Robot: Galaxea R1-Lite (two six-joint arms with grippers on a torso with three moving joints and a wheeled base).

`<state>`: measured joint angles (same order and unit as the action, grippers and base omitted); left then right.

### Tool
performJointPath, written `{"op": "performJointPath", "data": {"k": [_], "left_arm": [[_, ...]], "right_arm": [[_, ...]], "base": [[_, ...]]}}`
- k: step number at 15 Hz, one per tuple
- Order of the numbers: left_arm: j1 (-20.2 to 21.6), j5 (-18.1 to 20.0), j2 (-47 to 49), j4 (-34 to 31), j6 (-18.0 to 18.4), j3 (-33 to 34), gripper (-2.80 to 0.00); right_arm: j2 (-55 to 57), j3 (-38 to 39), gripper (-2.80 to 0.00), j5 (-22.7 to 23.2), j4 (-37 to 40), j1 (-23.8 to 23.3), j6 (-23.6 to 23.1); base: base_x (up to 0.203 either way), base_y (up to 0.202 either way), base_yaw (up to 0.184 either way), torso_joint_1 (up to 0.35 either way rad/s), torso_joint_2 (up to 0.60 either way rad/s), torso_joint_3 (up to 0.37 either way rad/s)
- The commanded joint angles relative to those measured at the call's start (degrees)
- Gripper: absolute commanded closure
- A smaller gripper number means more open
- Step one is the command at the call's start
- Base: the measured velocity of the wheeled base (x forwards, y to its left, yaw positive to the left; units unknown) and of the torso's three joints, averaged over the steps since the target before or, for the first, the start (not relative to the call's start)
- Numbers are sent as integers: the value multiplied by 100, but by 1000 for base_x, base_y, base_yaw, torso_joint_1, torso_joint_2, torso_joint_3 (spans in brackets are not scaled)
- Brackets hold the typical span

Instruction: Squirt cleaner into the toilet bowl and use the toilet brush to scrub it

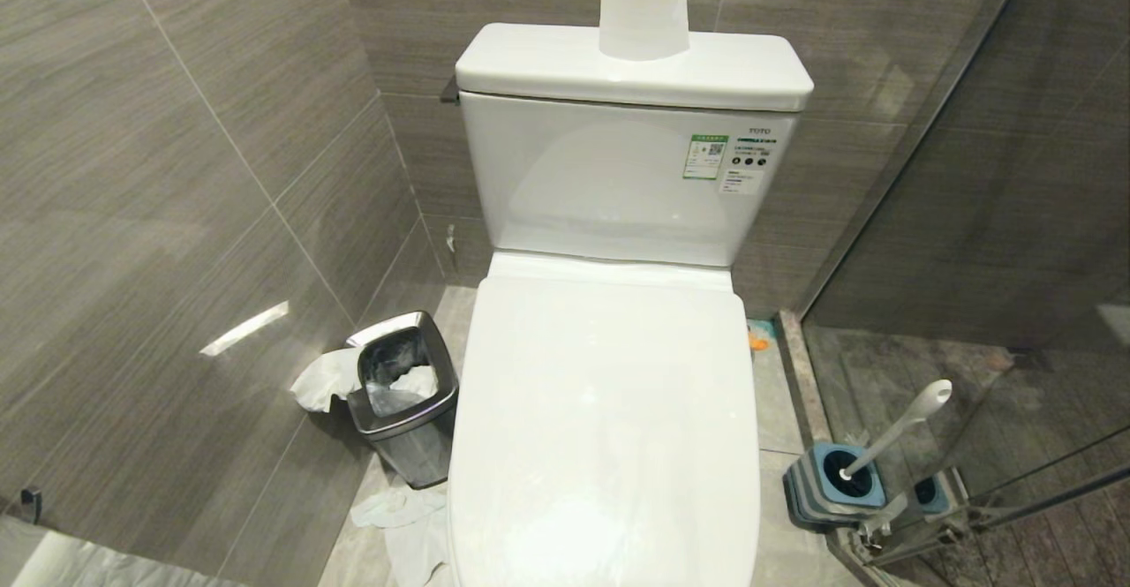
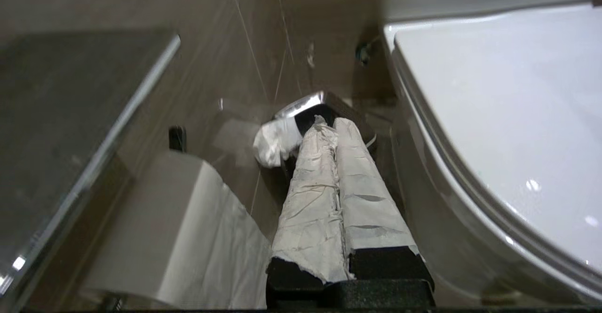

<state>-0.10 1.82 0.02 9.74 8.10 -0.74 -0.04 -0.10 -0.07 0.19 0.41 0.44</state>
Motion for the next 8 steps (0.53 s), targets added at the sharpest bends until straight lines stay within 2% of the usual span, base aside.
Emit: {"op": "performJointPath", "data": {"k": [1,4,8], "left_arm": [[-2,-15,6,-312,-52,83,0],[-6,11,6,-953,-76,83,0],[-8,42,6,-1062,-90,92,0]], "right_arm": [[4,1,0,-1,0,2,0],[4,1,0,-1,-2,2,0],[4,1,0,-1,-2,2,0]], "base": [[0,0,0,0,0,0],[0,0,0,0,0,0],[0,0,0,0,0,0]]}}
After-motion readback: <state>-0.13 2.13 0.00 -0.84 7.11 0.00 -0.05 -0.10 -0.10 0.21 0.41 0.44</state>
